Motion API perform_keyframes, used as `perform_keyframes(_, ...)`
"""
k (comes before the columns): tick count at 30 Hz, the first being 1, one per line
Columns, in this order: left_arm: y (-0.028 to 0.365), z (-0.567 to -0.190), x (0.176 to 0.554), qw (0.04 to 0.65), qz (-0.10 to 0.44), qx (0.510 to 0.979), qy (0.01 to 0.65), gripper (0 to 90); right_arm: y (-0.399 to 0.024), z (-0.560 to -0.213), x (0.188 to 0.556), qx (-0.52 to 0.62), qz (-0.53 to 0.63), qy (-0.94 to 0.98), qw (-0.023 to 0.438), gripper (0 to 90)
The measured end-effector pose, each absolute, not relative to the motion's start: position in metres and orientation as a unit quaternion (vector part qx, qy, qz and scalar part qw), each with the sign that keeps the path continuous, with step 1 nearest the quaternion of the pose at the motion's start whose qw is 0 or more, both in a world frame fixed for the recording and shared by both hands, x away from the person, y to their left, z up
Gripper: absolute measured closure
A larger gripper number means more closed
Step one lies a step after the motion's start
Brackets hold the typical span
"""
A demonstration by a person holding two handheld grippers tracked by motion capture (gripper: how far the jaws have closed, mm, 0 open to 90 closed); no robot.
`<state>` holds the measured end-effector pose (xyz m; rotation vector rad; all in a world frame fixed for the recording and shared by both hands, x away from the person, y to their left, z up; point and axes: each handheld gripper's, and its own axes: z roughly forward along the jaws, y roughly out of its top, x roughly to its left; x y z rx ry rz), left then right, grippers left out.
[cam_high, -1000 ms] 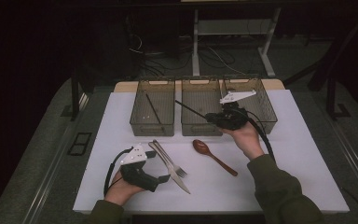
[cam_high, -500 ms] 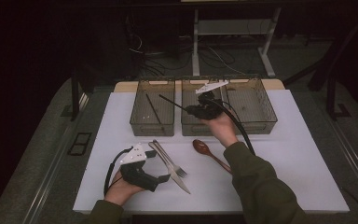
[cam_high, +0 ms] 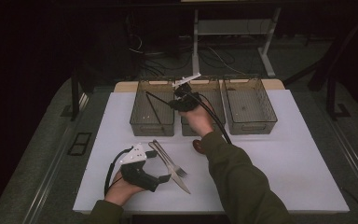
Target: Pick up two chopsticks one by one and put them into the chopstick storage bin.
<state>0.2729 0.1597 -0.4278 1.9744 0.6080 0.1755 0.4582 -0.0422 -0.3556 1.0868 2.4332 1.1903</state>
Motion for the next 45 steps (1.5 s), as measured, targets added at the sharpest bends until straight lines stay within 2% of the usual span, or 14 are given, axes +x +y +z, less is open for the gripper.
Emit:
perform_keyframes(14, 0.160, -0.427, 0.273, 0.514, 0.070, 0.818, 0.249, 0.0, 0.002, -0.377, 0.484, 0.397, 0.377, 0.829, 0.111, 84.1)
perform_keyframes(17, 0.159, -0.427, 0.273, 0.515, 0.070, 0.817, 0.250, 0.0, 0.002, -0.378, 0.484, 0.394, 0.382, 0.830, 0.102, 75.2)
perform_keyframes(28, 0.159, -0.427, 0.274, 0.512, 0.071, 0.819, 0.249, 0.0, -0.007, -0.364, 0.475, 0.362, 0.416, 0.830, 0.087, 51.3)
perform_keyframes(36, 0.159, -0.428, 0.274, 0.507, 0.074, 0.822, 0.248, 0.0, -0.024, -0.360, 0.459, 0.334, 0.434, 0.833, 0.079, 43.3)
perform_keyframes(45, 0.159, -0.428, 0.274, 0.505, 0.074, 0.823, 0.250, 0.0, -0.057, -0.357, 0.439, 0.323, 0.460, 0.824, 0.078, 38.8)
